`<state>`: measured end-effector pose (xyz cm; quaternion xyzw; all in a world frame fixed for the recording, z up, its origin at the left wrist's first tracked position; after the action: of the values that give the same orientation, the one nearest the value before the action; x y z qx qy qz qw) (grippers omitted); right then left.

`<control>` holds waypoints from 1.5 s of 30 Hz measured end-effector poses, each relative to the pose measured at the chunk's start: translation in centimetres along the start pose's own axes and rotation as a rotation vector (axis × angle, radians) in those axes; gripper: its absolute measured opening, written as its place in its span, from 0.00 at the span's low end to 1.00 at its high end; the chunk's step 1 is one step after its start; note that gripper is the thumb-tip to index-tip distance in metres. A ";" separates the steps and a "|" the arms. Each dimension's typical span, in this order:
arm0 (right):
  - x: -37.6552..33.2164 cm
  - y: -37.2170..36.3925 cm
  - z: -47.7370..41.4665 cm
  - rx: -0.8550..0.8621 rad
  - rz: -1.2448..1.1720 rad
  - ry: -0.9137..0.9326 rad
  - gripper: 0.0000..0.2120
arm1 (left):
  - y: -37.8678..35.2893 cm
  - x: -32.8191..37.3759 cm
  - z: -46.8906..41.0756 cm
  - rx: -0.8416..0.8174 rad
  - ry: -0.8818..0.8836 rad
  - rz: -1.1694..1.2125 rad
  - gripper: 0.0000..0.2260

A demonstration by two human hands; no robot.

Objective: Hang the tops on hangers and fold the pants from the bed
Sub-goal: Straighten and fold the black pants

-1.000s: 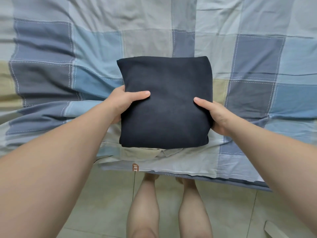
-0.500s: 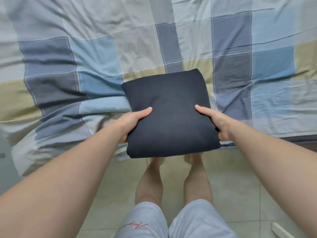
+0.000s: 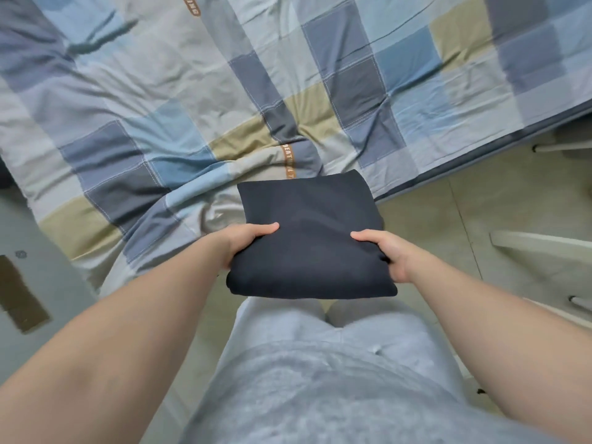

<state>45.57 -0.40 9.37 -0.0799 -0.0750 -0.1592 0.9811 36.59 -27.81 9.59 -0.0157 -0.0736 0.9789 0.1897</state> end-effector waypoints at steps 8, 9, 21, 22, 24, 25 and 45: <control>4.0 5.7 9.9 0.101 -0.316 0.276 0.22 | -8.6 6.5 6.6 0.034 -0.351 -0.215 0.21; 4.6 6.6 11.1 0.106 -0.344 0.314 0.21 | -10.2 7.2 7.4 0.020 -0.389 -0.251 0.20; 18.7 24.2 24.7 0.066 -0.599 0.746 0.11 | -37.1 7.5 16.0 -0.210 -0.758 -0.640 0.21; 20.5 26.1 25.6 0.075 -0.617 0.774 0.14 | -39.8 6.7 16.5 -0.240 -0.779 -0.659 0.22; 23.8 29.9 27.4 0.098 -0.638 0.839 0.20 | -45.2 4.9 17.3 -0.302 -0.824 -0.693 0.26; 25.4 31.7 28.2 0.111 -0.649 0.879 0.21 | -47.7 4.0 17.5 -0.328 -0.840 -0.715 0.27; 56.0 52.0 32.2 0.589 -1.649 1.119 0.34 | -94.3 -15.8 20.3 -0.977 -0.668 -1.438 0.20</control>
<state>111.03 37.33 43.52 0.3243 0.3237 -0.7705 0.4431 84.91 49.99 43.90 0.2381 -0.5203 0.4404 0.6918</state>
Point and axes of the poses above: each hand's wrist, its own z-axis away from the middle knuckle, its own y-axis out of the back of the hand, x = y × z, the point moved 6 cm from there along -z, towards the middle knuckle, and after that the axes turned 5 degrees about -y, right-handed, at the moved point
